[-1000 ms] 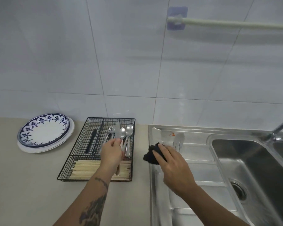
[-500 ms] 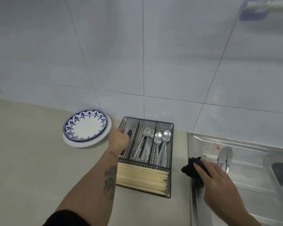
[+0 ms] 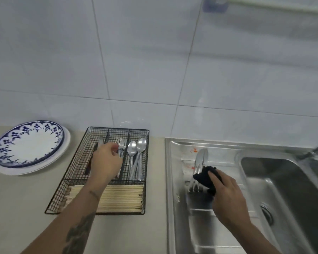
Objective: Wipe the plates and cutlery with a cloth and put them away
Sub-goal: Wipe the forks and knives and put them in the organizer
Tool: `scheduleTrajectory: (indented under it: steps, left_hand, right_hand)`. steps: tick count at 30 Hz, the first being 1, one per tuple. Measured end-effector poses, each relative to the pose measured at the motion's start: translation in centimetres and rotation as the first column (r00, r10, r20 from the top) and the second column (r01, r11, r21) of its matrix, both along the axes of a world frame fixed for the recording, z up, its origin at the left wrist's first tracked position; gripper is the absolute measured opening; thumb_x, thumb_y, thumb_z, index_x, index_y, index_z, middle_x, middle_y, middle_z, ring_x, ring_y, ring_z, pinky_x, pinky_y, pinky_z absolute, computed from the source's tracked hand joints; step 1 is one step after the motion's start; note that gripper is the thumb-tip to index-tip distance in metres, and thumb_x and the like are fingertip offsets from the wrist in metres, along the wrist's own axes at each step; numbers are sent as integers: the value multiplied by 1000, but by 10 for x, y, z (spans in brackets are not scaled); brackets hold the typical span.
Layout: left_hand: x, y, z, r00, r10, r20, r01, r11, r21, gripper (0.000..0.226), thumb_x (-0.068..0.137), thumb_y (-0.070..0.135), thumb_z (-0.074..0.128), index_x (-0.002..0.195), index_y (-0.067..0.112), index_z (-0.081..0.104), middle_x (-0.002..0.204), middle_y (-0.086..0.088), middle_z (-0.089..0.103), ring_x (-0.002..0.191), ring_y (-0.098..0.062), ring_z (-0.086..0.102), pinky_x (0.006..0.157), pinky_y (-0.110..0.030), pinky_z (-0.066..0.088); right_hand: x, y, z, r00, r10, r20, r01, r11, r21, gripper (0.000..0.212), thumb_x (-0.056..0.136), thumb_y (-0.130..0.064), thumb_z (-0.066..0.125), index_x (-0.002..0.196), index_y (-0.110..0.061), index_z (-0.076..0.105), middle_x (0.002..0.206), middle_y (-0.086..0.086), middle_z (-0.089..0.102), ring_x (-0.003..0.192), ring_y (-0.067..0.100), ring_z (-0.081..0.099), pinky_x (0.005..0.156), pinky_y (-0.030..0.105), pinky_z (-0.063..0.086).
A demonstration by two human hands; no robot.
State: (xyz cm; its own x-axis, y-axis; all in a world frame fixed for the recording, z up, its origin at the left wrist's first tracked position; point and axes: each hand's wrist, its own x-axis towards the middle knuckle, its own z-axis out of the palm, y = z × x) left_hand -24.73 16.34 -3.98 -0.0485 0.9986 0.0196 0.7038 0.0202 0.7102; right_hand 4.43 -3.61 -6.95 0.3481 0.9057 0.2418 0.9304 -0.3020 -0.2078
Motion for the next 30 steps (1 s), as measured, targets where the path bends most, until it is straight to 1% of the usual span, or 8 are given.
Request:
scheduleTrajectory:
  steps: [3,6,9,12,17,22,26,30]
  left_hand:
    - [58,-38,-1,980,-195,45,192,980,54,30,92,6,54,114,20,69,110,6,66,97,-11,59,83,-26,48]
    - [113,-75,-15,931,-360,56,361,933,3,27,94,11,54,113,22,69,112,8,63,102,-11,60,94,-30,52]
    - [154,-97,-35,899,-439,11,439,896,-64,26,95,18,57,117,22,68,116,5,64,102,-12,60,94,-32,53]
    - [180,-104,-49,882,-457,-112,447,889,-101,26,94,22,55,117,19,68,114,1,65,103,-17,61,92,-35,53]
    - [202,-105,-58,859,-417,-298,389,909,-152,19,95,27,51,100,17,67,101,-1,63,96,-22,61,84,-35,53]
    - [220,-100,-57,856,-367,-365,319,929,-188,19,94,32,55,102,18,64,102,0,63,94,-21,60,80,-34,53]
    - [233,-99,-52,826,-389,-409,307,918,-252,28,87,21,58,114,15,60,109,-5,61,100,-24,60,87,-34,52]
    - [237,-105,-49,774,-394,-495,301,917,-261,37,89,21,57,124,13,51,113,-7,59,103,-25,58,90,-34,51]
  right_hand:
    - [15,-15,-3,996,-77,-37,76,997,-33,69,63,7,66,128,-14,61,132,6,58,112,31,55,87,43,55]
    - [23,-27,-5,990,-121,-69,117,992,-53,70,63,7,68,129,-15,61,132,4,57,113,29,54,90,43,53]
    - [29,-39,-9,988,-127,-92,122,991,-62,72,61,8,64,129,-15,61,133,5,57,113,29,54,93,43,51]
    - [33,-50,-12,982,-136,-132,127,989,-73,73,63,5,63,131,-20,59,135,1,55,116,27,52,92,43,52]
    - [44,-63,-25,978,-97,-186,82,993,-86,67,70,-1,56,133,-25,57,138,-3,53,119,24,50,92,39,51]
    - [65,-64,-34,971,-56,-234,34,995,-98,71,70,-6,43,136,-30,52,141,-9,47,123,20,46,92,38,51]
    - [78,-58,-37,970,-22,-243,1,996,-85,67,71,-1,50,134,-25,55,139,-3,51,121,23,49,98,39,48]
    - [82,-52,-38,964,-3,-265,-18,997,-77,68,71,2,58,134,-23,55,138,-2,52,121,22,48,98,39,48]
